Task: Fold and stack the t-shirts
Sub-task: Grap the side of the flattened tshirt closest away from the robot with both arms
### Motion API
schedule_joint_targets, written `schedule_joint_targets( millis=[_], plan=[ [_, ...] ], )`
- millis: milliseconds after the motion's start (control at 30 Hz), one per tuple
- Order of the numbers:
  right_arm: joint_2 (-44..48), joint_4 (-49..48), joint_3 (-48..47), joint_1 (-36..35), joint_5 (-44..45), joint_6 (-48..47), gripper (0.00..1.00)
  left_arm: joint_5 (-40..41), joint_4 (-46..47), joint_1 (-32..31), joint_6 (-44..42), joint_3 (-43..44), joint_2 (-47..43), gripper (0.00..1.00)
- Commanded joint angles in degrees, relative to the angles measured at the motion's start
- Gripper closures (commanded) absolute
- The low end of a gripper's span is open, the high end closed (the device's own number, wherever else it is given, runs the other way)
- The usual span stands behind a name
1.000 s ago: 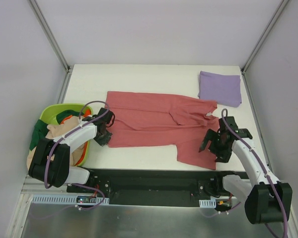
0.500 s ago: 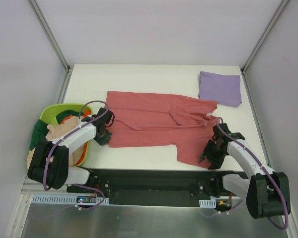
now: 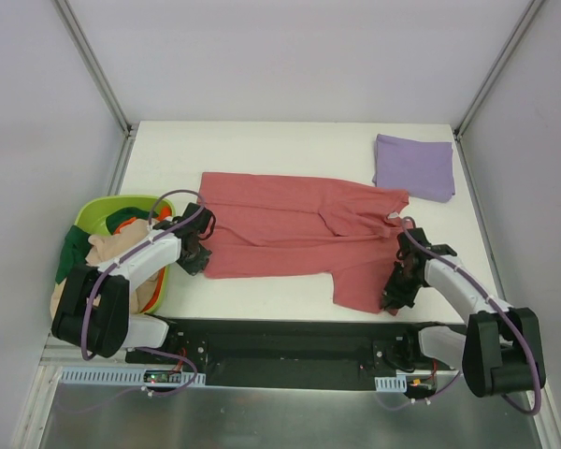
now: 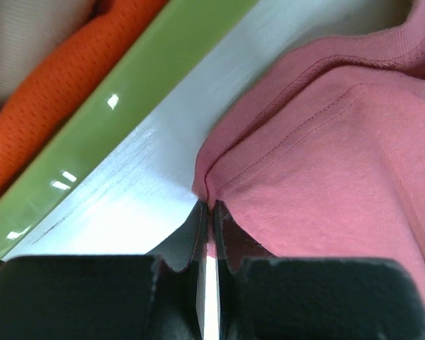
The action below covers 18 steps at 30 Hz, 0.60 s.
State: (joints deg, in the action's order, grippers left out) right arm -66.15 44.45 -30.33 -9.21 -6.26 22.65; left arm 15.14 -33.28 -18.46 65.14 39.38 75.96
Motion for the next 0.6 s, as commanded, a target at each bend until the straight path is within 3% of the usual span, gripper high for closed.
schedule_joint_targets(
  millis=[0,267,567],
  plan=[
    [3.65,1.86,-2.01,-0.46,-0.68,-1.03,0.99,-1.51,-1.35,-0.61,-0.63,-0.79,-2.22,1.00],
    [13.14,18.20,-7.20,-0.46,-2.97,-2.79,0.99,-3.09,-2.49,-0.61,-0.72,-3.34,-8.90,1.00],
    [19.57,29.01,-11.50,-2.83,-5.52,-2.35,0.99,-3.27,-6.53,-0.61,-1.51,-3.43,-16.80,1.00]
  ],
)
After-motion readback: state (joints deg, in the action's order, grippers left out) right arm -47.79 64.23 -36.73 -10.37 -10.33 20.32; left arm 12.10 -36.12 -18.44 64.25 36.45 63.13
